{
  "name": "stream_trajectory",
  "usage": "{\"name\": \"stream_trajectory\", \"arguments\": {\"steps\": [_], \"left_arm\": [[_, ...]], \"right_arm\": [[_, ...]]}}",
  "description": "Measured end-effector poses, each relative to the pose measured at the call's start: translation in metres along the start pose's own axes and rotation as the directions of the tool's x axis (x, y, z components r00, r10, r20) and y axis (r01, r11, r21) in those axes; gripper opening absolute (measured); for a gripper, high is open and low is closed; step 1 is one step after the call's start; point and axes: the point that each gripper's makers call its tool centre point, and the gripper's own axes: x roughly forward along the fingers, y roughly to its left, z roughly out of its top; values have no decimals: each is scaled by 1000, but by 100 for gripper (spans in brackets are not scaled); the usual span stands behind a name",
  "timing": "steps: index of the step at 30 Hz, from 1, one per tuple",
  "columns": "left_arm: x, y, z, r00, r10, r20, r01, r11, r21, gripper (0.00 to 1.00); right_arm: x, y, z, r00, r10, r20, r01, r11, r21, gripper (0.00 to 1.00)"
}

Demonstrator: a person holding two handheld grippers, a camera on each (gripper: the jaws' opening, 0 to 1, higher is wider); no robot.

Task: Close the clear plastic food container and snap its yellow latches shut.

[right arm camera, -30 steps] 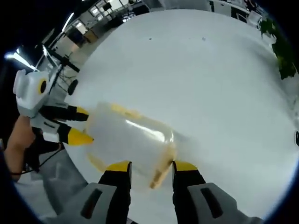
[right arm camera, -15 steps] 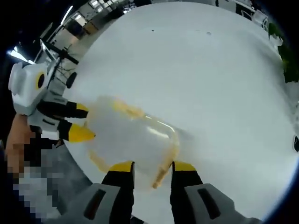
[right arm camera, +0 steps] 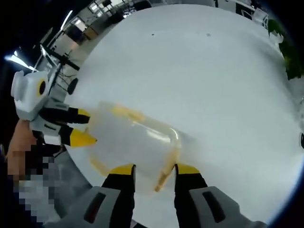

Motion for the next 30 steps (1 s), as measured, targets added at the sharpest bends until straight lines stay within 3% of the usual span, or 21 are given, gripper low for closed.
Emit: {"name": "stream_trajectory", "arguments": {"steps": [10,14,18,28,30], "left_arm": [[0,0,1,1000,-18,16,18,1000,-2,35],[-3,-2,1,999,-27,18,26,998,52,37],[-6,-2,5,999,-32,32,30,998,60,37],[-13,2,10,999,-25,31,18,981,194,38],[-14,5,10,1000,-23,16,18,967,253,38]], "right_arm": [[1,5,1,1000,0,25,2,997,-72,38],[-2,5,-2,1000,-2,7,3,992,-129,37],[-5,6,0,1000,-12,7,13,986,-166,37],[-9,3,0,998,-48,-27,37,950,-311,35],[-11,4,1,999,-46,-29,34,944,-329,35]]}}
